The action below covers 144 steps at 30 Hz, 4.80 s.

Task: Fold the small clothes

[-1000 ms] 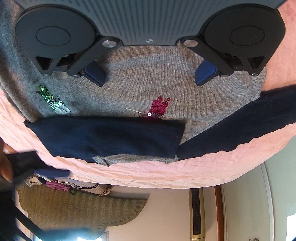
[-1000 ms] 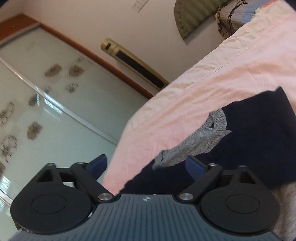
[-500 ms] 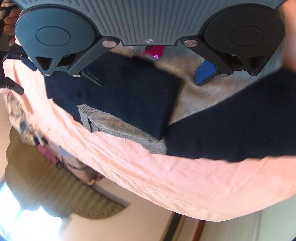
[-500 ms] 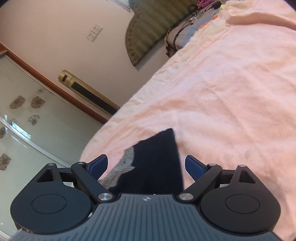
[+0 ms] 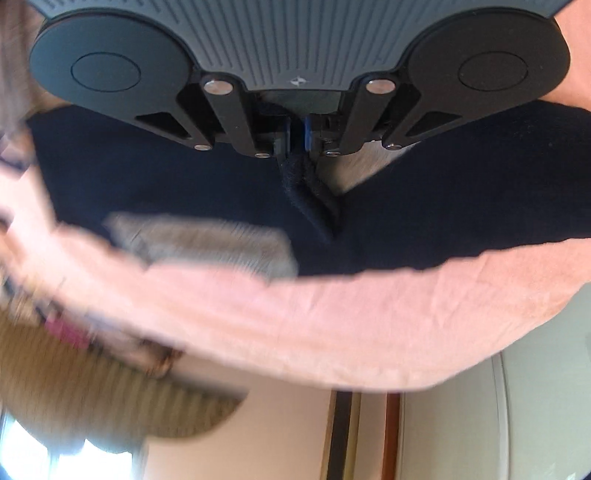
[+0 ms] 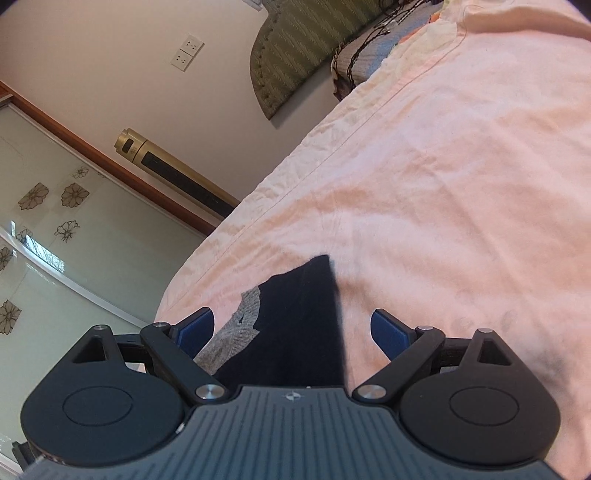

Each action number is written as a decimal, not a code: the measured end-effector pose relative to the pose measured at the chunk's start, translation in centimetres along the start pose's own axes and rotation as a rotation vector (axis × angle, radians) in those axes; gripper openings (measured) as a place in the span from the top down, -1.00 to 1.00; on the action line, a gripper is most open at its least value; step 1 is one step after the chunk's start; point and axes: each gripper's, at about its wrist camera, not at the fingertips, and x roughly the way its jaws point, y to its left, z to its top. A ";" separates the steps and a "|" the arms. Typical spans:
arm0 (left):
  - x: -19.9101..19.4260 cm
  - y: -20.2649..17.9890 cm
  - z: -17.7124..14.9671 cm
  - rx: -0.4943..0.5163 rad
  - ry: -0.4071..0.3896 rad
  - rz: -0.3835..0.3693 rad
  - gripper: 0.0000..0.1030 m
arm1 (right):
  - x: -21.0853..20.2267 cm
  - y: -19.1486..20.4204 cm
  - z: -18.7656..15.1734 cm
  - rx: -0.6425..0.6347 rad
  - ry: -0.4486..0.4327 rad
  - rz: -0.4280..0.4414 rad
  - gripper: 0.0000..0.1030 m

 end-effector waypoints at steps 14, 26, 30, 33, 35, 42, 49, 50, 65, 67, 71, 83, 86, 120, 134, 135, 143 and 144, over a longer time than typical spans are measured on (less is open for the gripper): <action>-4.2 0.1 -0.8 0.000 -0.180 -0.108 -0.21 | 7.3 3.1 -0.3 -0.253 0.180 -0.159 0.71; -0.4 -1.0 0.8 0.027 -0.009 -0.222 -0.23 | 3.5 -0.4 1.3 -0.152 0.209 -0.154 0.67; -2.0 0.4 4.5 0.063 -0.117 -0.172 -0.25 | 1.7 2.1 2.1 -0.202 0.080 -0.124 -0.34; 1.6 0.2 8.3 0.201 -0.062 -0.095 -0.28 | 3.0 5.0 3.3 -0.331 0.110 -0.091 -0.33; 5.2 0.0 9.9 0.265 0.030 -0.051 -0.27 | 5.7 7.0 3.6 -0.431 0.190 -0.112 -0.33; 9.2 -2.2 9.9 0.396 0.101 -0.124 -0.17 | 14.4 11.4 1.4 -0.734 0.403 -0.157 -0.27; 9.7 -5.6 9.8 0.611 -0.003 -0.031 0.91 | 16.3 12.6 0.6 -0.836 0.379 -0.196 0.81; 9.6 -5.7 10.1 0.610 -0.033 -0.001 0.91 | 15.9 12.6 1.1 -0.818 0.339 -0.190 0.82; -5.4 13.0 2.6 -0.158 -0.315 -0.021 -0.75 | 3.6 9.2 -2.3 -0.482 0.068 -0.046 -0.57; -8.0 17.9 -0.7 -0.354 -0.305 -0.019 -0.75 | 0.4 8.5 -4.6 -0.450 0.083 0.000 -0.58; -10.3 25.2 -5.8 -0.701 -0.291 0.098 -0.75 | -1.9 6.6 -8.6 -0.453 0.134 -0.024 -0.77; -9.8 32.8 -6.1 -1.199 -0.381 0.099 -0.72 | -2.1 4.2 -10.9 -0.447 0.063 0.028 -1.00; -8.9 35.0 -4.9 -1.166 -0.391 0.106 -0.55 | -2.3 3.1 -10.4 -0.377 0.052 0.080 -1.00; -6.1 11.0 -5.6 -0.249 -0.270 -0.210 -0.81 | 3.1 9.9 -8.3 -0.116 0.307 0.191 -0.82; -5.5 13.3 -6.0 -0.362 -0.270 -0.272 -0.81 | 5.2 14.4 -6.5 -0.391 0.273 0.040 0.76; -5.5 13.3 -6.0 -0.362 -0.269 -0.274 -0.81 | 4.5 13.8 -5.0 -0.390 0.241 0.021 0.76; -5.4 13.1 -5.9 -0.345 -0.260 -0.281 -0.81 | 5.3 5.2 -0.6 -0.292 0.255 -0.208 0.76; -5.4 13.1 -5.9 -0.343 -0.260 -0.279 -0.81 | 5.2 5.1 -0.6 -0.286 0.251 -0.201 0.76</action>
